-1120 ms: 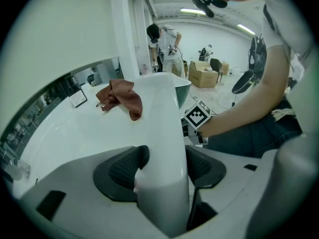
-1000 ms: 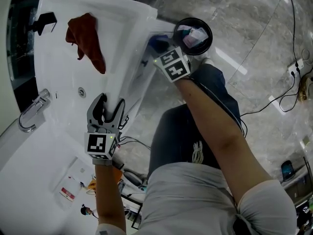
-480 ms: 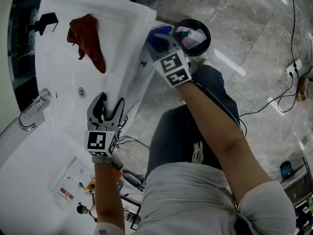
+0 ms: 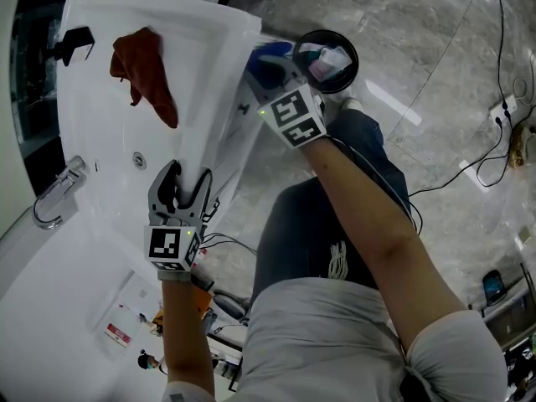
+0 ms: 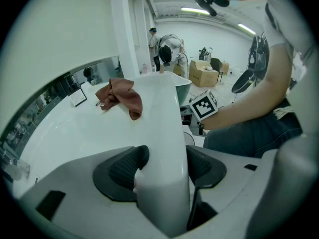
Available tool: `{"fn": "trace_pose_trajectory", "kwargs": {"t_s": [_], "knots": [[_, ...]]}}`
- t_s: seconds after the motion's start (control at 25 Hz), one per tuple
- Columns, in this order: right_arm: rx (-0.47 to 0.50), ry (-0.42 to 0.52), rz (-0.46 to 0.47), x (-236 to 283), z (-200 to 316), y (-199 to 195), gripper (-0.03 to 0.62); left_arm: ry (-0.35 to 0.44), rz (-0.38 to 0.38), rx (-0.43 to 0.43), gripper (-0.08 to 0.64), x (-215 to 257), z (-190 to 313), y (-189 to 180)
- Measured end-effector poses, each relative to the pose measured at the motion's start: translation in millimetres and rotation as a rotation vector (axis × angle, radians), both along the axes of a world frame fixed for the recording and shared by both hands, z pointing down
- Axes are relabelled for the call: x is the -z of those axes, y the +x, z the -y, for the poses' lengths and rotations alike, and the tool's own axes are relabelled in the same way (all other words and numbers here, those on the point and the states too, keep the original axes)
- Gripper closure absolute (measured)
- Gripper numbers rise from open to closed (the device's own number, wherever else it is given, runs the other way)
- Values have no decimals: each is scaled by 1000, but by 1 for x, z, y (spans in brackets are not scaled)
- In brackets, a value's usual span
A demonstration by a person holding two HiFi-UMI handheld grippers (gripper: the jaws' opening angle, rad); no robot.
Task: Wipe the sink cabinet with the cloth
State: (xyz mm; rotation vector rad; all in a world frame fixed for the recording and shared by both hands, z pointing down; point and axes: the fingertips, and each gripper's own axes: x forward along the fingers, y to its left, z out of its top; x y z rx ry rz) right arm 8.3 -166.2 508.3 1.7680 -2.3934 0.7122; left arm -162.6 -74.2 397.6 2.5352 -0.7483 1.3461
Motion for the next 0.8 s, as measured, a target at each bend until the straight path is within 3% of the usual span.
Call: {"fn": "trace_pose_trajectory", "kwargs": {"t_s": [0.32,0.8], "knots": [[8,-19,-28,-5,-2,0,531,2,2,-4,295,0,0,-1],[50,-170,6,-64,-3,-3,531,-1,15,1,291,-2,0,0]]}}
